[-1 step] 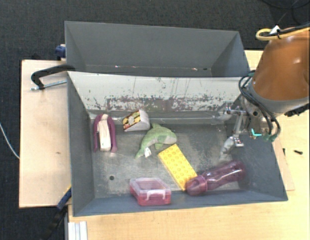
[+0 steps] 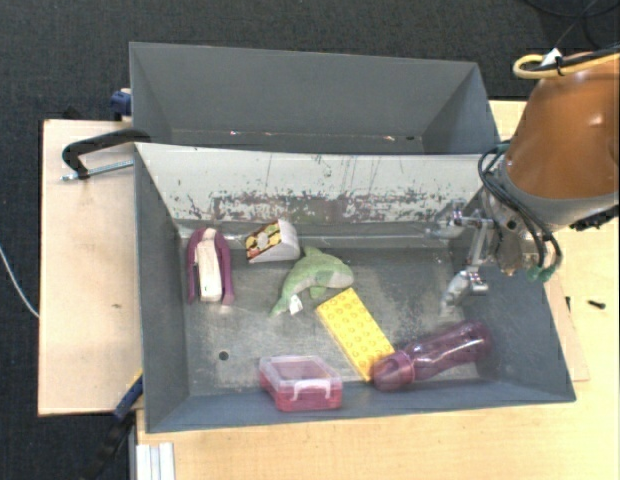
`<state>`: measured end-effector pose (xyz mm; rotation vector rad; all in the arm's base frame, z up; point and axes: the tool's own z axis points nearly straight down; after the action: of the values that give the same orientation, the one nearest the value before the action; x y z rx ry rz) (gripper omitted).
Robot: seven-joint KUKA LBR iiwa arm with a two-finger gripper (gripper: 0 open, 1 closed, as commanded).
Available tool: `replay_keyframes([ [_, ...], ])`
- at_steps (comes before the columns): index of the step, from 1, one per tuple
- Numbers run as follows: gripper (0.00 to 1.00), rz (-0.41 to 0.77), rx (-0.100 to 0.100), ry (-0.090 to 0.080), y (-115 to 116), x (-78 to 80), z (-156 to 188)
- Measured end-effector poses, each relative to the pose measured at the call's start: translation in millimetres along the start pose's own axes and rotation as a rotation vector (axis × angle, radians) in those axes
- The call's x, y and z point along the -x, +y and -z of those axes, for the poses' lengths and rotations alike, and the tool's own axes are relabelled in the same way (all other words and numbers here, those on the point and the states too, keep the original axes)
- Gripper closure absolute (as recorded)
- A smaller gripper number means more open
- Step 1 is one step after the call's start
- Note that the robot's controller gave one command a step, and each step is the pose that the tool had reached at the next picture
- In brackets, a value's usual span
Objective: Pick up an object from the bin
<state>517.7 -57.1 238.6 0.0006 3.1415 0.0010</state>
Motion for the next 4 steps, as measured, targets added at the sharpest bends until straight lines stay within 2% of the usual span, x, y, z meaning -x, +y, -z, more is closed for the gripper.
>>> replay_keyframes([
  [1, 0.00, 0.306, -0.001, -0.005, -9.7, -12.4, -40.3],
  [2, 0.00, 0.434, 0.000, 0.000, -23.6, -21.1, -67.8],
  [3, 0.00, 0.519, 0.000, 0.000, -26.9, -23.6, -74.7],
  [4, 0.00, 0.782, -0.002, -0.003, -12.4, -23.3, -159.8],
])
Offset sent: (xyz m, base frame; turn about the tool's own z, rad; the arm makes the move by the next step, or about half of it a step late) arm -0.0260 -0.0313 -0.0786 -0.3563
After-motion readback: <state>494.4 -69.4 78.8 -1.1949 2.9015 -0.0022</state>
